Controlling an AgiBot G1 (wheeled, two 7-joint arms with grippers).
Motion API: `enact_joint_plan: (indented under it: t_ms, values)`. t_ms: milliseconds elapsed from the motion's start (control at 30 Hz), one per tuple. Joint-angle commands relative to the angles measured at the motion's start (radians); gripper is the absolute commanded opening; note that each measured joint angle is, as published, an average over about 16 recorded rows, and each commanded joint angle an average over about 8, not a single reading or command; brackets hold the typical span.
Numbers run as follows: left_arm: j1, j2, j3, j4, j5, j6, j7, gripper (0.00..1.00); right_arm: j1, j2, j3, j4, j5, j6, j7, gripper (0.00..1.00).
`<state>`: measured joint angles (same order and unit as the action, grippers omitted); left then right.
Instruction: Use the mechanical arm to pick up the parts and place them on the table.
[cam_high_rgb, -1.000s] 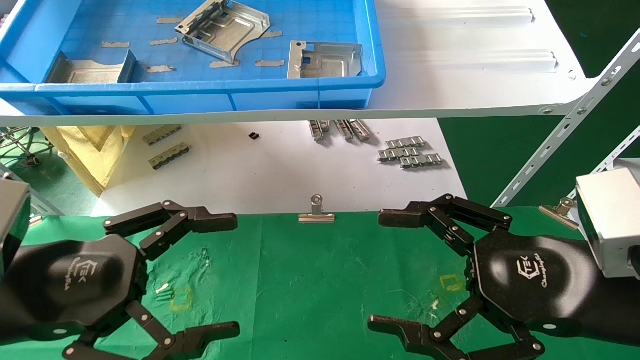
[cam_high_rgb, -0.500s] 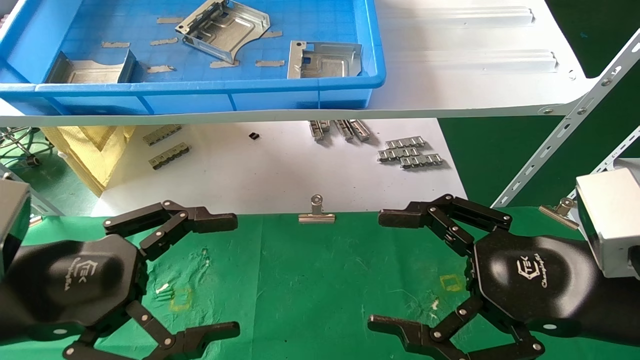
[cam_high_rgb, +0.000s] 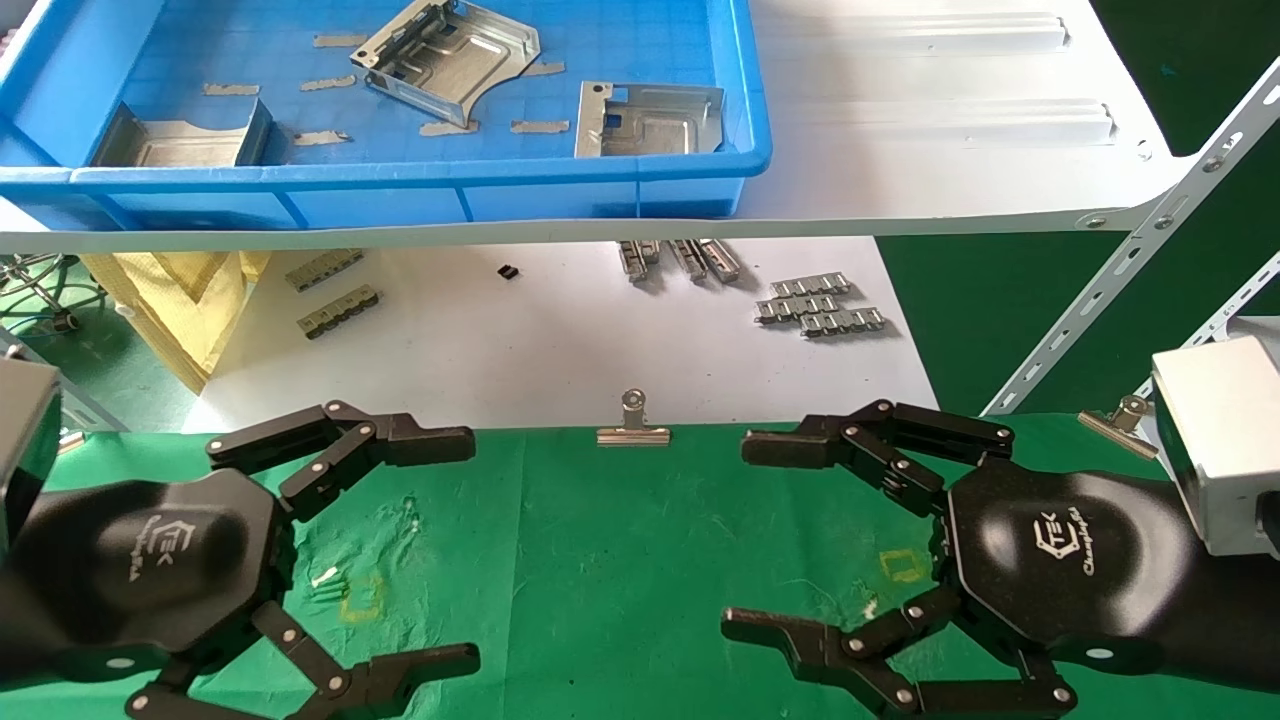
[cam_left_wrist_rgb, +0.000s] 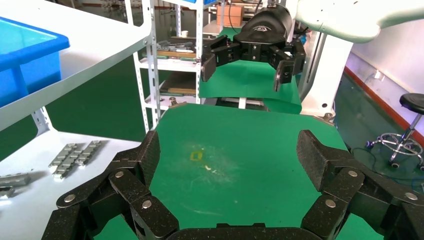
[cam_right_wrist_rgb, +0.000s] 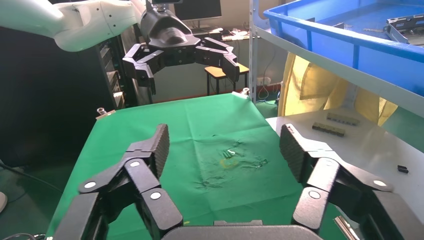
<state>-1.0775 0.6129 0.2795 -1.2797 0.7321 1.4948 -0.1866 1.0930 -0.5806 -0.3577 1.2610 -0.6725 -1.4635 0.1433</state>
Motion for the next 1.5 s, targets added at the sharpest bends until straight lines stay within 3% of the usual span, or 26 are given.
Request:
enact_joint_plan:
  t_ms: [33, 1500]
  values:
    - [0.000, 0.000, 0.000, 0.000, 0.000, 0.000, 0.000, 1.00, 0.000, 0.000, 0.000, 0.000, 0.000, 0.000, 0.000, 0.00]
    - [0.000, 0.000, 0.000, 0.000, 0.000, 0.000, 0.000, 1.00, 0.000, 0.000, 0.000, 0.000, 0.000, 0.000, 0.000, 0.00]
